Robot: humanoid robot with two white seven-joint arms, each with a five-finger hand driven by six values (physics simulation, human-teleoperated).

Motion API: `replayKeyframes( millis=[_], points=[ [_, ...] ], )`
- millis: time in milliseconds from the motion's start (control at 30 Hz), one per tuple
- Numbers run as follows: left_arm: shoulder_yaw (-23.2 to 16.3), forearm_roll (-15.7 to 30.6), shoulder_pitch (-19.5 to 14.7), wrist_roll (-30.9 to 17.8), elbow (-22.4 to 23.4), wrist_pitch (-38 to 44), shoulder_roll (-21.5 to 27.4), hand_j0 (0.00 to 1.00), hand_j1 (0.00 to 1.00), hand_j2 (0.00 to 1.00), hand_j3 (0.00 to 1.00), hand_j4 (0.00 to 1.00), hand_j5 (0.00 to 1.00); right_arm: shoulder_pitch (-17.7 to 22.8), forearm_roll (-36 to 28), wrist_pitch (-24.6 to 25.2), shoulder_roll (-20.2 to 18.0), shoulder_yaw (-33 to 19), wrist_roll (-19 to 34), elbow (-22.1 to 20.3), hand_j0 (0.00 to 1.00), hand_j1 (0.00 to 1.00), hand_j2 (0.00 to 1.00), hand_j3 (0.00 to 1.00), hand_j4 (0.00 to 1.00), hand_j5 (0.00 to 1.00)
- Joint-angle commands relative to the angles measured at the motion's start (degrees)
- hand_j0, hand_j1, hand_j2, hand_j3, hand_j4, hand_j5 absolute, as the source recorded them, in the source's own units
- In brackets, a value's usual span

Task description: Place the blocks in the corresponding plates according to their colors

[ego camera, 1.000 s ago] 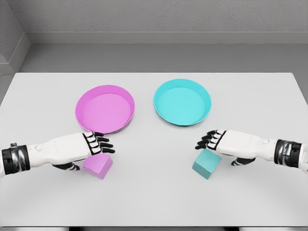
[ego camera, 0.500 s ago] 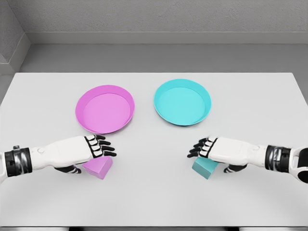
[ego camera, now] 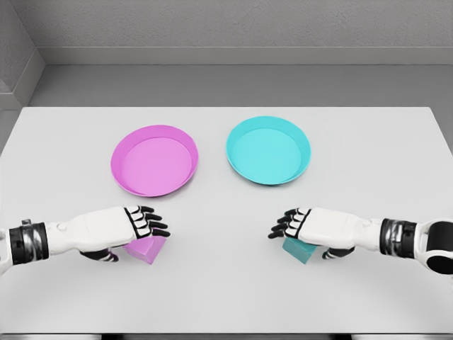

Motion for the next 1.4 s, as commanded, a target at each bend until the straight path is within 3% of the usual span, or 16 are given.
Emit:
replayKeyframes(
  millis=[0,400,500,900,933,1033,1367],
  points=[
    [-0.16,0.41,0.0,0.03,0.29,0.03,0.05,1.0,1.0,1.0,1.0,1.0,1.0,0.0,-0.07,0.12,0.0,0.28,-0.02,0.48,1.0,1.0,1.0,1.0,1.0,1.0],
    [-1.21,0.41,-0.7,0.03,2.49,0.03,-0.04,1.0,1.0,1.0,1.0,1.0,1.0,-0.09,0.37,0.12,0.08,0.28,-0.02,2.24,0.98,0.98,0.98,0.98,0.98,0.98],
    [-1.21,0.41,-0.79,0.03,2.49,0.03,-0.65,1.0,1.0,1.0,1.0,1.0,1.0,-0.53,1.08,0.12,1.75,0.28,-0.02,2.33,0.97,0.97,0.97,0.97,0.97,0.97],
    [-2.27,0.41,-2.64,0.03,3.46,0.03,-2.41,1.0,1.0,1.0,1.0,1.0,1.0,-0.09,1.6,0.12,1.84,0.2,0.68,2.33,0.79,0.79,0.79,0.79,0.79,0.79],
    [-2.44,0.41,-2.64,0.03,3.54,0.03,-2.41,1.0,1.0,1.0,1.0,1.0,1.0,-0.09,1.69,0.12,1.75,0.2,0.68,2.33,0.72,0.72,0.72,0.72,0.72,0.72],
    [-2.62,0.32,-2.81,0.03,3.9,0.03,-2.76,1.0,1.0,1.0,1.0,1.0,1.0,-0.09,1.69,0.12,1.75,0.2,0.68,2.24,0.68,0.68,0.68,0.68,0.68,0.68],
    [-3.76,0.32,-3.6,0.03,5.39,0.03,-3.55,1.0,1.0,1.0,1.0,1.0,1.0,-0.97,1.43,0.12,1.66,-0.51,0.68,1.98,0.64,0.64,0.64,0.64,0.64,0.64]
  ],
)
